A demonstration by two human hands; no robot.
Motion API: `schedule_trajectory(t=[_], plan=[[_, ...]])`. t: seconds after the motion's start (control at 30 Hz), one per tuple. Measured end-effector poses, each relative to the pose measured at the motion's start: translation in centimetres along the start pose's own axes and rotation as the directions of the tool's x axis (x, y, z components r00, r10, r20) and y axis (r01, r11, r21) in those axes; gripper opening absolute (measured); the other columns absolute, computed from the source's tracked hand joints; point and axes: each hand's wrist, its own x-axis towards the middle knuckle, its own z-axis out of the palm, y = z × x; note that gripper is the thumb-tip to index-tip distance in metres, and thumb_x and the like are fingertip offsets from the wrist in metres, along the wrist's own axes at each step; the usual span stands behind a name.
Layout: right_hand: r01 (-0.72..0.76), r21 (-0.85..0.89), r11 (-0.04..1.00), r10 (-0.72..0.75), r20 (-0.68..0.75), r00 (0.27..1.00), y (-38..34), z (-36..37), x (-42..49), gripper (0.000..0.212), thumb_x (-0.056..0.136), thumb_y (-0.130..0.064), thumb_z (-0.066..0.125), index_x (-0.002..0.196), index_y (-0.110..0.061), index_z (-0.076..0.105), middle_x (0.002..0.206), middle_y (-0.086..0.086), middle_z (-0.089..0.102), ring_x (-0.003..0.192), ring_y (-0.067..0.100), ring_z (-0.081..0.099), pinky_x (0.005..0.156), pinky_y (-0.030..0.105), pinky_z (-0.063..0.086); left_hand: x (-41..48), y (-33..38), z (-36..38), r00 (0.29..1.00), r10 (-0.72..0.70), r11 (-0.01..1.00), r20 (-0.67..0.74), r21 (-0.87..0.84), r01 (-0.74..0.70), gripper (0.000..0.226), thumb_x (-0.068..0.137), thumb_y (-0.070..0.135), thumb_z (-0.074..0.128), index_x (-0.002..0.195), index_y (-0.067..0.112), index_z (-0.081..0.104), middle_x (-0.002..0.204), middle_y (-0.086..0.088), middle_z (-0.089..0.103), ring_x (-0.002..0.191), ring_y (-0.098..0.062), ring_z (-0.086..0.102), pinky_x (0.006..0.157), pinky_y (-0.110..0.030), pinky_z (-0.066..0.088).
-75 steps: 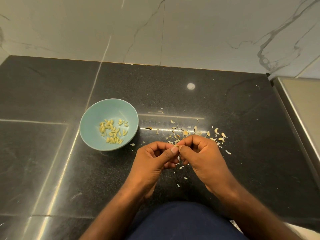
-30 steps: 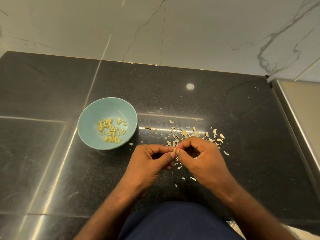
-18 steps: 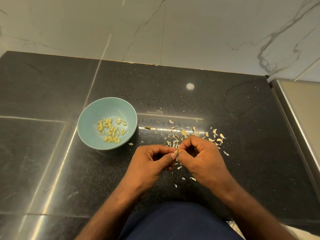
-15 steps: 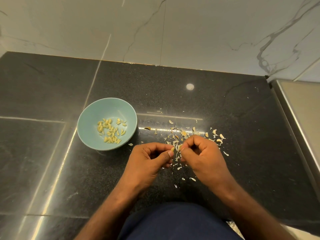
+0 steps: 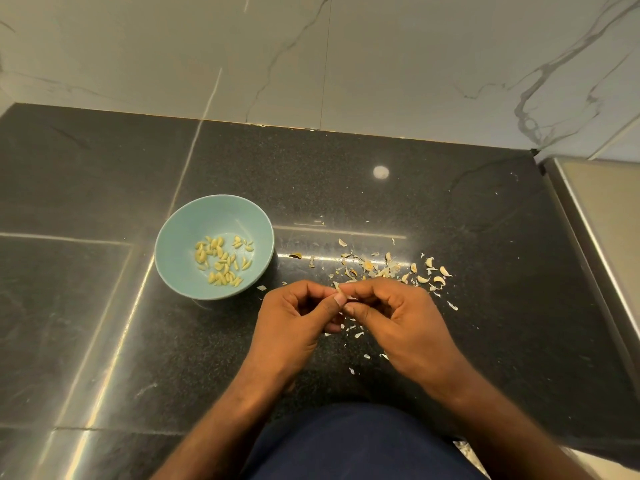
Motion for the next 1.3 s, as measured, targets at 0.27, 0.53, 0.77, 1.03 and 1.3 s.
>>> schedule_trajectory(t=[0.27, 0.53, 0.77, 1.03, 1.3], plan=[[0.012, -0.03, 0.999, -0.012, -0.03, 0.999, -0.2, -0.4, 0.1, 0.023, 0.089, -0.008, 0.071, 0.1, -0.027, 0.076, 0.09, -0.017, 0.075, 0.088, 0.003, 0.071, 0.076, 0.016, 0.055, 0.1, 0.2, -0.4, 0.997, -0.031, 0.998, 0.064, 0.049, 0.027, 0.01, 0.09, 0.009, 0.067, 0.094, 0.005, 0.075, 0.08, -0.011, 0.074, 0.072, -0.018, 0.07, 0.066, -0.025, 0.058], [0.036, -0.138, 0.99, -0.036, 0.004, 0.999, 0.0, -0.5, 0.1, 0.019, 0.091, -0.012, 0.071, 0.102, -0.025, 0.078, 0.085, -0.016, 0.073, 0.082, 0.005, 0.069, 0.07, 0.015, 0.052, 0.2, 0.6, -0.9, 0.994, -0.016, 0.984, 0.108, 0.178, -0.003, 0.011, 0.092, 0.006, 0.065, 0.092, 0.009, 0.076, 0.078, -0.007, 0.075, 0.073, -0.018, 0.072, 0.068, -0.025, 0.059], [0.071, -0.18, 0.981, -0.072, 0.001, 0.997, -0.3, -0.5, 0.0, 0.019, 0.091, -0.011, 0.071, 0.103, -0.023, 0.078, 0.085, -0.014, 0.073, 0.081, 0.008, 0.069, 0.069, 0.022, 0.056, 0.3, 1.0, -1.2, 0.99, 0.004, 0.967, 0.141, 0.252, -0.04, 0.01, 0.092, 0.009, 0.065, 0.094, 0.009, 0.075, 0.078, -0.006, 0.075, 0.072, -0.015, 0.072, 0.067, -0.022, 0.058], [0.087, -0.214, 0.973, -0.089, 0.004, 0.996, -0.7, 0.0, -0.1, 0.018, 0.088, -0.013, 0.074, 0.1, -0.026, 0.078, 0.085, -0.015, 0.071, 0.081, 0.007, 0.067, 0.07, 0.029, 0.058, 0.5, 0.7, -0.8, 0.996, 0.05, 0.932, 0.072, 0.355, -0.072, 0.011, 0.088, 0.013, 0.068, 0.081, 0.019, 0.073, 0.069, -0.001, 0.071, 0.068, -0.024, 0.067, 0.068, -0.042, 0.057], [-0.058, 0.0, 0.998, 0.057, -0.053, 0.997, -0.9, 0.4, -0.1, 0.018, 0.087, -0.009, 0.074, 0.092, -0.027, 0.075, 0.088, -0.011, 0.073, 0.088, 0.009, 0.069, 0.08, 0.028, 0.057, 0.5, 0.6, -0.5, 1.0, 0.004, 0.979, 0.025, 0.204, -0.009, 0.009, 0.089, 0.009, 0.067, 0.081, 0.011, 0.072, 0.068, -0.007, 0.069, 0.061, -0.014, 0.064, 0.059, -0.027, 0.053]])
